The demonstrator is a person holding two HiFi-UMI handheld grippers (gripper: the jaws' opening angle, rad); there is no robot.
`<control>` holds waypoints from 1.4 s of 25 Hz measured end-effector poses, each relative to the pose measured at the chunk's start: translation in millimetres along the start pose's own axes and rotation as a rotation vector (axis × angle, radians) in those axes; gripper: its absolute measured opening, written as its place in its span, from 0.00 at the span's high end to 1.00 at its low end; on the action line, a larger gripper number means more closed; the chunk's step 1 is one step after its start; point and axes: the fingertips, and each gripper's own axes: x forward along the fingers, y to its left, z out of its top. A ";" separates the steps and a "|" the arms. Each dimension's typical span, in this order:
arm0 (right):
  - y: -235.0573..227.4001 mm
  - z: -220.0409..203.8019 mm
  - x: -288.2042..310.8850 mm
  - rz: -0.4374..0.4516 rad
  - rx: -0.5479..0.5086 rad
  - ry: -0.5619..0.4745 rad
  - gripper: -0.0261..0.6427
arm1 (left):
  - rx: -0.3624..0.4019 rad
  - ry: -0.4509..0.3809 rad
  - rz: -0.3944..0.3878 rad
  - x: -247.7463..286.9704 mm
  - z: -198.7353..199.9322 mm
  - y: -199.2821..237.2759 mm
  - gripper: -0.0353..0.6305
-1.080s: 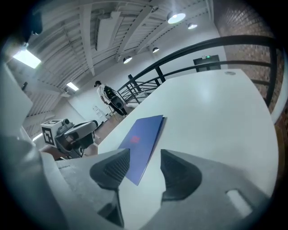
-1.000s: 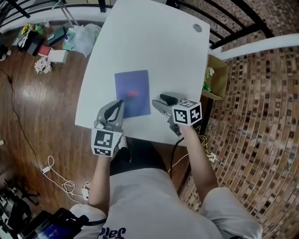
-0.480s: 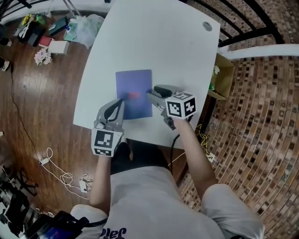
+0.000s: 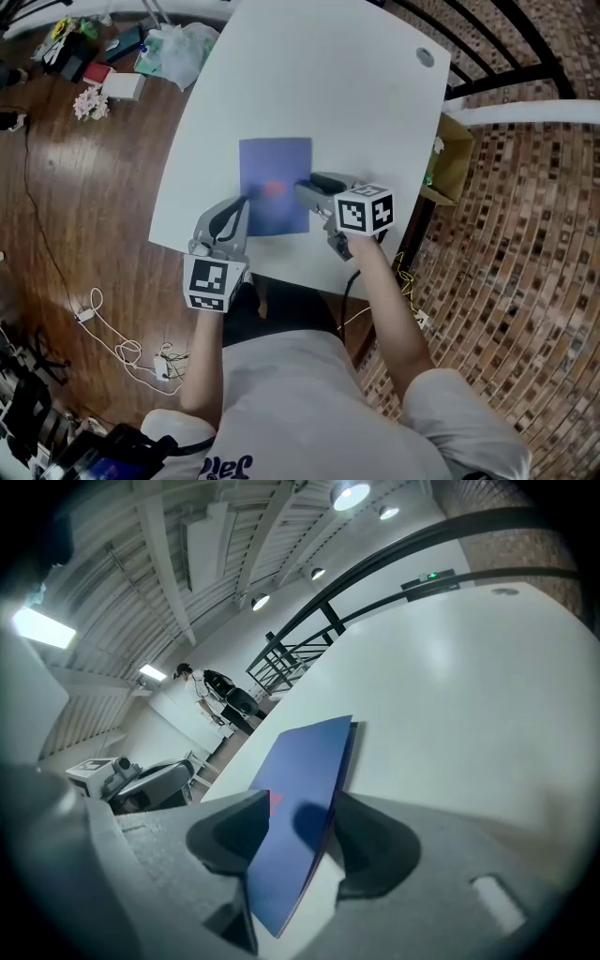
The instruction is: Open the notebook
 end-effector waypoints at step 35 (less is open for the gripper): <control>213.7 -73.4 109.1 0.273 -0.294 0.176 0.71 | -0.113 -0.079 0.320 -186.7 -36.8 94.7 0.92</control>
